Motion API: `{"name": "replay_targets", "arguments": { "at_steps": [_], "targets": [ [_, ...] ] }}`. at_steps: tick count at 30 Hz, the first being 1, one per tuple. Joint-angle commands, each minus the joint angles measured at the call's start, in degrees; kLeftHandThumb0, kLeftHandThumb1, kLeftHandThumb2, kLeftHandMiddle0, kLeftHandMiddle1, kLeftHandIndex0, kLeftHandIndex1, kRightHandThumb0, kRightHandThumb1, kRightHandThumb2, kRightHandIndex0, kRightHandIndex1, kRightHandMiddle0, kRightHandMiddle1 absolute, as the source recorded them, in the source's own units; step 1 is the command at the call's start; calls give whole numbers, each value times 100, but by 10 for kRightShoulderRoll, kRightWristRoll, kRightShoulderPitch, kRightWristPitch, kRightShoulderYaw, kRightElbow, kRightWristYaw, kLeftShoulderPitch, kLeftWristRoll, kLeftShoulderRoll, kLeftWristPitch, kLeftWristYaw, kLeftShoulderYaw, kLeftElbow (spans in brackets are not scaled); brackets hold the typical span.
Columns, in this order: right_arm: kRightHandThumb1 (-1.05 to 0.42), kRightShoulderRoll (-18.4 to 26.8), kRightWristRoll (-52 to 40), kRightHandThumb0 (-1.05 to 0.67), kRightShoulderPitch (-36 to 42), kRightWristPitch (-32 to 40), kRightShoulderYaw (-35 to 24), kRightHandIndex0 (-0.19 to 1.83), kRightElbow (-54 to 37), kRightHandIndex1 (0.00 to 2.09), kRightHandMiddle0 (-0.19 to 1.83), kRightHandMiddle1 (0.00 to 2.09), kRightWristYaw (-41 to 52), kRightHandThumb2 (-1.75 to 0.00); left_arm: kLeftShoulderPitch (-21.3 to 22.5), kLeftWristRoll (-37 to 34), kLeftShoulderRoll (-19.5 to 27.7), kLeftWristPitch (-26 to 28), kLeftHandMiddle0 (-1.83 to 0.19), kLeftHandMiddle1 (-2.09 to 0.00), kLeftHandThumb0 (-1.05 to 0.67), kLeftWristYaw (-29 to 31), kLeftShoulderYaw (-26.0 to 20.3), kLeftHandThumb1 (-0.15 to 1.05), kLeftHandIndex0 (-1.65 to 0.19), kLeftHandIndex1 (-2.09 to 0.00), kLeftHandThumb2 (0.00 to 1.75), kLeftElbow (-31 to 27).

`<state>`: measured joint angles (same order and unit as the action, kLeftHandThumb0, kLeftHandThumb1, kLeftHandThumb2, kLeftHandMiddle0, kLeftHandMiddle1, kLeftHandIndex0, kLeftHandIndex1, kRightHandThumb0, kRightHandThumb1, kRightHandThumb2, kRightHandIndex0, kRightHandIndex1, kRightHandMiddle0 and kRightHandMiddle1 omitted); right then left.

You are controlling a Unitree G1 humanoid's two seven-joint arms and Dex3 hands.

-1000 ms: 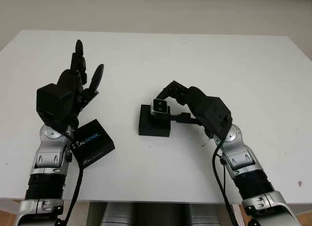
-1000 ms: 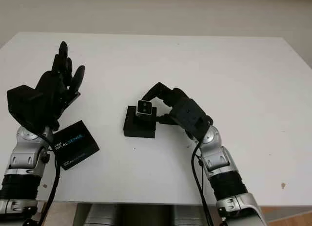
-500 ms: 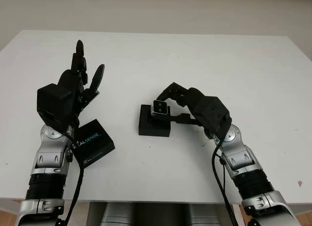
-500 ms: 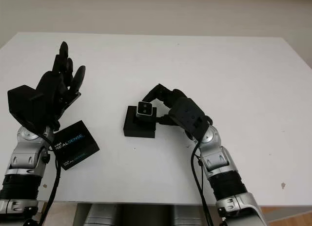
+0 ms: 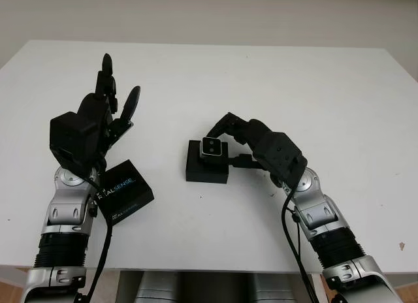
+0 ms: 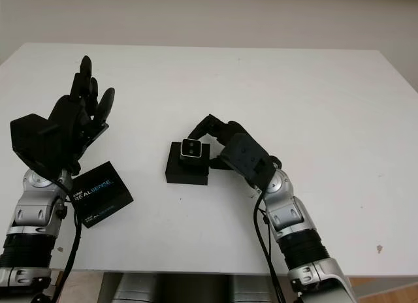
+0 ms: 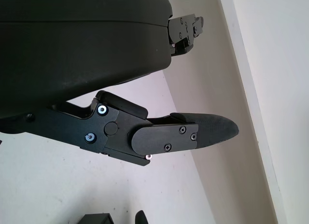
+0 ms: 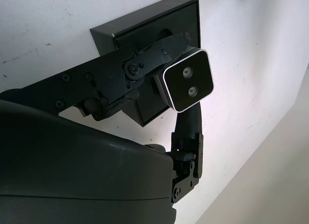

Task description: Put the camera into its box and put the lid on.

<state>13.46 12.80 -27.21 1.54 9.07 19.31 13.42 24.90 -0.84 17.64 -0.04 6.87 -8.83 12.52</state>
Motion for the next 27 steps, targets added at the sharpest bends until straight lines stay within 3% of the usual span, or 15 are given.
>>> {"name": "replay_targets", "arguments": {
  "at_steps": [1, 27],
  "targets": [
    [-92, 0, -2, -42, -11, -6, 0, 29, -3, 6, 35, 163, 2, -5, -6, 3, -2, 1, 19, 0, -72, -4, 3, 105, 19, 0, 47, -12],
    [-92, 7, 23, -41, -5, -8, 14, 30, 5, 6, 36, 161, -1, -5, -8, 6, -3, 0, 19, 0, -72, -7, 4, 105, 19, 0, 48, -16]
  ]
}}
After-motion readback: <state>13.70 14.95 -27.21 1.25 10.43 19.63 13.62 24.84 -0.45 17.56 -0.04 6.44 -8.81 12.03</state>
